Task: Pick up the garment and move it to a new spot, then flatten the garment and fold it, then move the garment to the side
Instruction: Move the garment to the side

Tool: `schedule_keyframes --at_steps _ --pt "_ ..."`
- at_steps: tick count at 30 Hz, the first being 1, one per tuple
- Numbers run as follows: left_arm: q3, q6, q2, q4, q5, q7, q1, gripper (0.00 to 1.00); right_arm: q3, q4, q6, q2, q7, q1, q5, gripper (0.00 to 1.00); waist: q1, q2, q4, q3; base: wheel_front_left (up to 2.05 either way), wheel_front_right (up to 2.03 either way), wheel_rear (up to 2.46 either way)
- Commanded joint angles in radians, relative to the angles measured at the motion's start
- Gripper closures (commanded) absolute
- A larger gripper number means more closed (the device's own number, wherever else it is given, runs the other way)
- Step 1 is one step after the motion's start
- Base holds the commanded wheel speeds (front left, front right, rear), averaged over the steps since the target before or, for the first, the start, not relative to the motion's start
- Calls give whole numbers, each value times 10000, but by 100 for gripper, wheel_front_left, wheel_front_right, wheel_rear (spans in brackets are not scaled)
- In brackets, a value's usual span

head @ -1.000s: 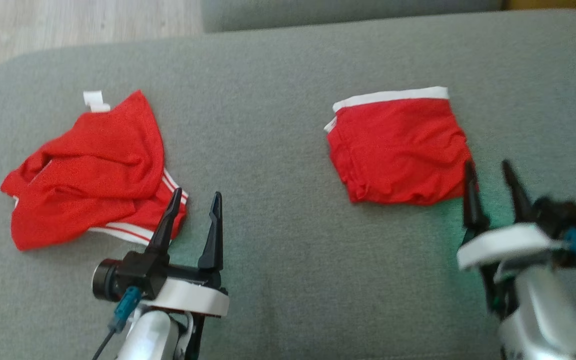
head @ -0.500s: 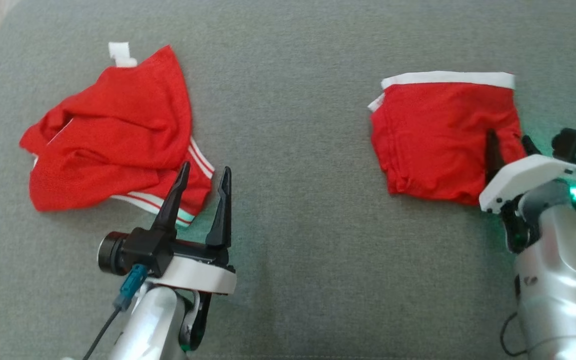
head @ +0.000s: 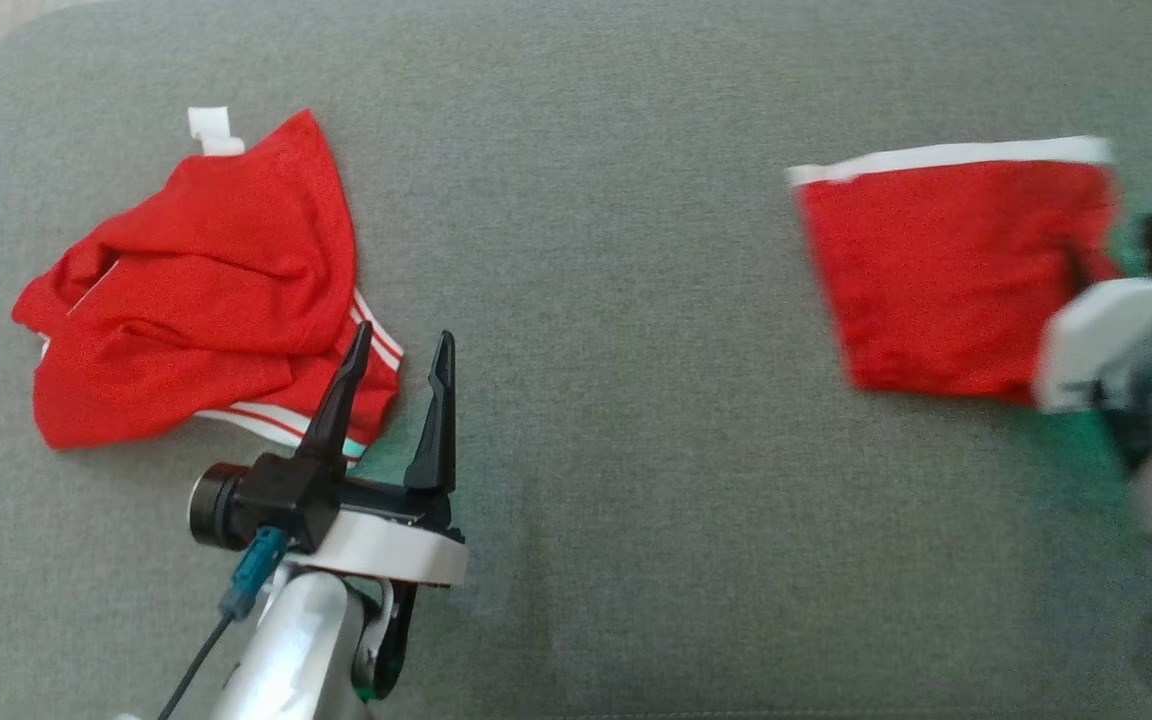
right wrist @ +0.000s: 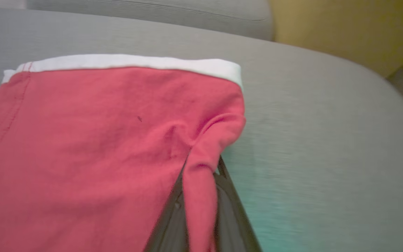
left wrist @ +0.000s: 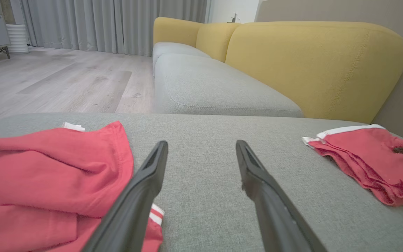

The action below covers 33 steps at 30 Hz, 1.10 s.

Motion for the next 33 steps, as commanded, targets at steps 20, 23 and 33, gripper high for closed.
schedule_keyframes --at_steps 20,23,33 --pt "503 -112 16 -329 130 -95 -412 0 -437 986 65 -3899 -679 -874 -865 100 0 0 229 386 0 0 0" --pt "531 -124 16 -314 152 -95 -389 0 -480 1154 65 -3856 -746 -937 -944 100 0 0 219 354 0 0 0" --pt "527 -112 16 -282 223 -95 -292 0 -947 1670 65 -3411 -1094 -1230 -1141 4 0 0 104 118 0 0 0"
